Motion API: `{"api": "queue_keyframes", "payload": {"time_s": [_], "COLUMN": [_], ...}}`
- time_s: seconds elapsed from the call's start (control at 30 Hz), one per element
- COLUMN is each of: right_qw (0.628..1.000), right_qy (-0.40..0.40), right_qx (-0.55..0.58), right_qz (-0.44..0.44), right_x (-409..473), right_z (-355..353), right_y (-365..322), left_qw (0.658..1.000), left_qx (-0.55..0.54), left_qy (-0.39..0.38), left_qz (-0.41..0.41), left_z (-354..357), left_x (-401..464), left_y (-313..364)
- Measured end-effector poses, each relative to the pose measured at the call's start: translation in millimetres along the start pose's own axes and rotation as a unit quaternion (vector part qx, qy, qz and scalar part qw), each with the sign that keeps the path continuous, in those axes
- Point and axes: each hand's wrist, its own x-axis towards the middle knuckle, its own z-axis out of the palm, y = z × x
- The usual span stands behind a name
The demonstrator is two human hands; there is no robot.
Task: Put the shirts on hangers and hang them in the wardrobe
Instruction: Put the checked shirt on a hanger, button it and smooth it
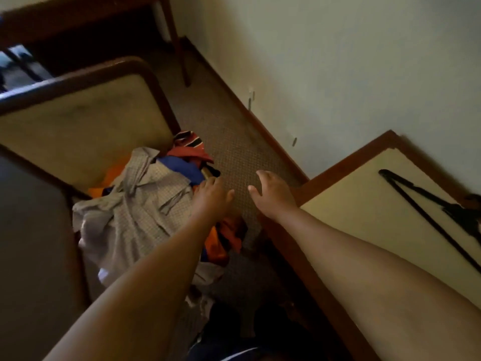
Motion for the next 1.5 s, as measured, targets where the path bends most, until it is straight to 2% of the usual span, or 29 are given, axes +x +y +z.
{"api": "queue_keyframes", "payload": {"time_s": [0.13,0.3,0.53,0.8,0.97,1.13,1.2,1.3,1.37,1.47,1.5], "right_qw": [0.999,0.993,0.986,0.976,0.980,0.968,0.963,0.960,0.962,0.968,0.974], "right_qy": [-0.027,-0.068,-0.137,-0.213,-0.195,-0.216,-0.227,-0.233,-0.226,-0.205,-0.185], "right_qx": [-0.017,-0.043,-0.049,-0.036,-0.028,-0.058,-0.048,-0.036,-0.022,-0.012,-0.005], "right_qz": [-0.030,-0.087,-0.081,-0.021,0.004,0.114,0.134,0.151,0.154,0.147,0.132], "right_x": [22,51,110,193,229,249,255,259,259,253,250], "right_z": [34,74,119,171,202,218,216,209,203,197,194], "right_y": [-72,-150,-209,-241,-252,-262,-262,-260,-260,-264,-265], "left_qw": [0.998,0.993,0.965,0.891,0.823,0.781,0.770,0.750,0.755,0.798,0.802], "left_qx": [-0.035,-0.043,-0.117,-0.261,-0.293,-0.376,-0.386,-0.403,-0.395,-0.341,-0.339], "left_qy": [0.038,0.061,0.073,0.074,0.020,0.023,0.029,0.079,0.114,0.122,0.129], "left_qz": [-0.025,-0.096,-0.223,-0.364,-0.486,-0.499,-0.508,-0.518,-0.511,-0.481,-0.475], "left_z": [-33,-67,-86,-76,-58,-47,-48,-48,-50,-61,-65], "left_x": [-9,-19,-23,4,33,51,55,55,54,54,55], "left_y": [-79,-169,-251,-312,-342,-355,-353,-350,-349,-343,-341]}}
